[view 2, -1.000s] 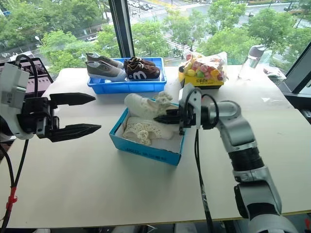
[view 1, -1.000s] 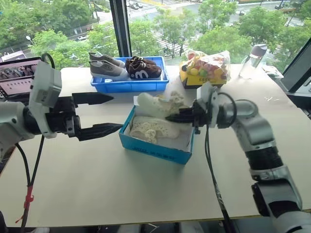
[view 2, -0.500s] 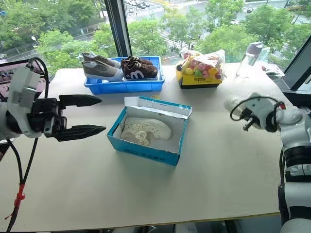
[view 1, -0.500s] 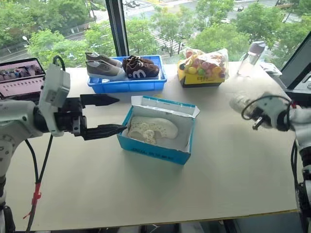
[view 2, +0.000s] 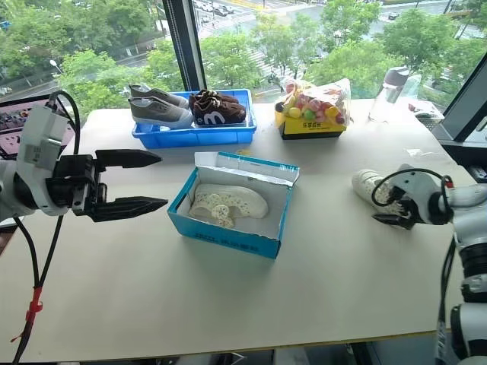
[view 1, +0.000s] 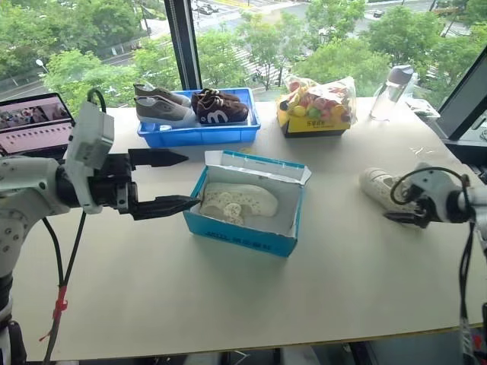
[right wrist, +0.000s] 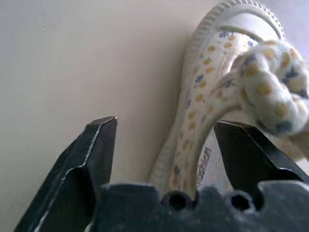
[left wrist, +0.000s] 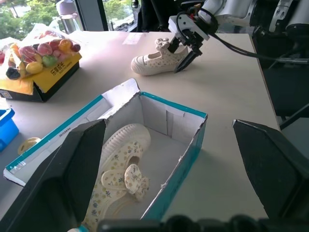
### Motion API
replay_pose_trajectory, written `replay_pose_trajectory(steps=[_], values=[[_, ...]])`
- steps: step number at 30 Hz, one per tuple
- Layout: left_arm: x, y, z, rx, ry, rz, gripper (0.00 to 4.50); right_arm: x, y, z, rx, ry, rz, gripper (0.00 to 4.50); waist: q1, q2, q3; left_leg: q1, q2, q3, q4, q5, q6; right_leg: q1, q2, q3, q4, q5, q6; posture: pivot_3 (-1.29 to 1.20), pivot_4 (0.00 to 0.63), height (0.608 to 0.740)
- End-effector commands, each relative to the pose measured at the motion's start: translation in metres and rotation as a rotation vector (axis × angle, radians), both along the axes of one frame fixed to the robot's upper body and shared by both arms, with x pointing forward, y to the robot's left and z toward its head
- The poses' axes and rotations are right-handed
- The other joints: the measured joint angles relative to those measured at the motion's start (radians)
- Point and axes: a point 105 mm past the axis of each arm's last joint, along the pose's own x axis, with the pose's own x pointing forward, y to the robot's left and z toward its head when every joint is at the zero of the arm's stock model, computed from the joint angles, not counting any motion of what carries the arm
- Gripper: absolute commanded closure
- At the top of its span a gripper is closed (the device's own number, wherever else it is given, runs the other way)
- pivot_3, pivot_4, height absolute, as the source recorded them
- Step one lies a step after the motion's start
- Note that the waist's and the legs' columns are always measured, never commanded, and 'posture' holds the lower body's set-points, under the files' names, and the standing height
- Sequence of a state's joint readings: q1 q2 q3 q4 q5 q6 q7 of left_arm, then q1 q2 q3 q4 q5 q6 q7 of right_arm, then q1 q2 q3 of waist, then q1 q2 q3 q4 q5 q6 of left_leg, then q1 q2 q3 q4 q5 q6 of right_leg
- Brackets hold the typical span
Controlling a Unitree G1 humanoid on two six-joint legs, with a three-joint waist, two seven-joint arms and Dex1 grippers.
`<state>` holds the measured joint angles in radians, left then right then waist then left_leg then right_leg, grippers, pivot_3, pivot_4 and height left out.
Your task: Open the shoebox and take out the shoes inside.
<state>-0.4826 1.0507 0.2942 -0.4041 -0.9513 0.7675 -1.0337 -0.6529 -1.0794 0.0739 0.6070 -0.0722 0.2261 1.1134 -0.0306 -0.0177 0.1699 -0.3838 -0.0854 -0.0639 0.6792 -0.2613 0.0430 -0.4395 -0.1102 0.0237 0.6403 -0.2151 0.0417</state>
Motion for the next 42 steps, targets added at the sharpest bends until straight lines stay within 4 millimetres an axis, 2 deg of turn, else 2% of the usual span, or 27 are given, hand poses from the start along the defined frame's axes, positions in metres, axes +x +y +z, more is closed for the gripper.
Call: replay_pose_trajectory(steps=[1,3,5,6,7,9,10,13,18,21,24,30,38,42], values=[[-0.007,0.000,0.008,0.001,-0.046,-0.001,0.00,-0.014,-0.018,0.041,-0.151,-0.009,-0.057,0.02,0.005,0.001,0.001,0.000,0.000,0.000,0.000,0.000,0.000,0.000,0.000,0.000,0.000,0.000,0.000,0.00,0.150,0.740],[-0.007,0.001,0.008,0.003,-0.048,0.005,0.00,-0.008,0.003,0.060,-0.129,-0.061,0.011,0.02,-0.003,0.001,0.001,0.000,0.000,0.001,0.001,0.000,0.000,0.000,0.000,0.000,0.000,0.000,0.000,0.00,0.150,0.740],[-0.007,0.001,0.009,0.004,-0.049,0.008,0.00,0.006,0.057,0.085,0.016,-0.189,0.192,0.02,-0.017,0.001,0.001,0.002,0.003,0.003,0.000,0.000,0.000,0.001,0.001,0.001,0.000,0.000,-0.001,0.00,0.150,0.740],[-0.007,0.001,0.009,0.004,-0.050,0.008,0.00,0.009,0.076,0.094,0.070,-0.236,0.256,0.02,-0.026,0.000,0.001,0.004,0.006,0.006,0.000,0.000,0.000,0.002,0.003,0.003,0.000,0.001,-0.001,0.00,0.150,0.740],[-0.007,0.001,0.010,0.003,-0.051,0.008,0.00,0.011,0.113,0.105,0.192,-0.288,0.375,0.02,-0.034,-0.001,0.001,0.007,0.010,0.008,0.000,0.000,-0.001,0.004,0.006,0.005,-0.001,0.002,-0.002,0.00,0.150,0.740],[-0.006,0.001,0.010,0.003,-0.053,0.009,0.00,0.002,0.171,0.115,0.393,-0.292,0.575,0.02,-0.040,-0.001,0.002,0.012,0.014,0.010,-0.001,-0.001,-0.001,0.008,0.012,0.008,-0.001,0.002,-0.003,0.00,0.150,0.740],[-0.006,0.001,0.010,0.003,-0.053,0.009,0.00,-0.005,0.190,0.110,0.431,-0.253,0.650,0.02,-0.035,-0.001,0.002,0.013,0.016,0.010,-0.001,-0.001,-0.002,0.009,0.015,0.009,-0.001,0.003,-0.003,0.00,0.150,0.740],[-0.006,0.001,0.011,0.005,-0.053,0.013,0.00,-0.012,0.222,0.082,0.393,-0.153,0.776,0.02,-0.011,-0.002,0.002,0.013,0.019,0.009,-0.001,-0.002,-0.003,0.009,0.018,0.008,-0.001,0.003,-0.004,0.00,0.150,0.740],[-0.008,0.001,0.011,0.010,-0.056,0.020,0.00,-0.013,0.264,0.075,0.422,-0.140,0.890,0.02,0.014,-0.003,0.002,0.003,0.015,0.009,0.002,-0.004,-0.003,-0.001,0.014,0.009,-0.003,0.004,-0.004,0.00,0.150,0.740],[-0.010,0.001,0.012,0.007,-0.061,0.029,0.00,-0.012,0.276,0.067,0.429,-0.107,0.913,0.02,0.016,-0.003,0.002,-0.004,0.015,0.009,0.004,-0.001,-0.008,-0.008,0.014,0.009,-0.001,0.004,-0.004,0.00,0.150,0.740],[-0.015,0.001,0.018,-0.014,-0.071,0.026,0.00,-0.007,0.278,0.062,0.425,-0.078,0.901,0.02,0.017,-0.004,0.002,-0.009,0.015,0.010,0.004,0.000,-0.009,-0.015,0.014,0.009,0.001,0.005,-0.005,0.00,0.150,0.740],[-0.015,0.004,0.011,0.004,-0.057,0.061,0.00,0.006,0.279,0.039,0.349,-0.051,0.869,0.02,0.010,-0.004,0.002,-0.008,0.015,0.010,0.003,-0.001,-0.008,-0.015,0.015,0.010,0.001,0.005,-0.006,0.00,0.150,0.740],[-0.017,0.003,0.009,0.001,-0.054,0.066,0.00,0.017,0.279,0.031,0.330,-0.058,0.822,0.02,0.002,-0.004,0.002,-0.007,0.016,0.011,0.003,-0.001,-0.008,-0.016,0.017,0.012,0.003,0.006,-0.008,0.00,0.150,0.740],[-0.018,0.003,0.009,0.002,-0.056,0.068,0.00,0.027,0.274,0.045,0.335,-0.108,0.789,0.02,-0.002,-0.004,0.002,-0.007,0.016,0.011,0.003,-0.001,-0.008,-0.016,0.017,0.012,0.003,0.006,-0.008,0.00,0.150,0.740]])
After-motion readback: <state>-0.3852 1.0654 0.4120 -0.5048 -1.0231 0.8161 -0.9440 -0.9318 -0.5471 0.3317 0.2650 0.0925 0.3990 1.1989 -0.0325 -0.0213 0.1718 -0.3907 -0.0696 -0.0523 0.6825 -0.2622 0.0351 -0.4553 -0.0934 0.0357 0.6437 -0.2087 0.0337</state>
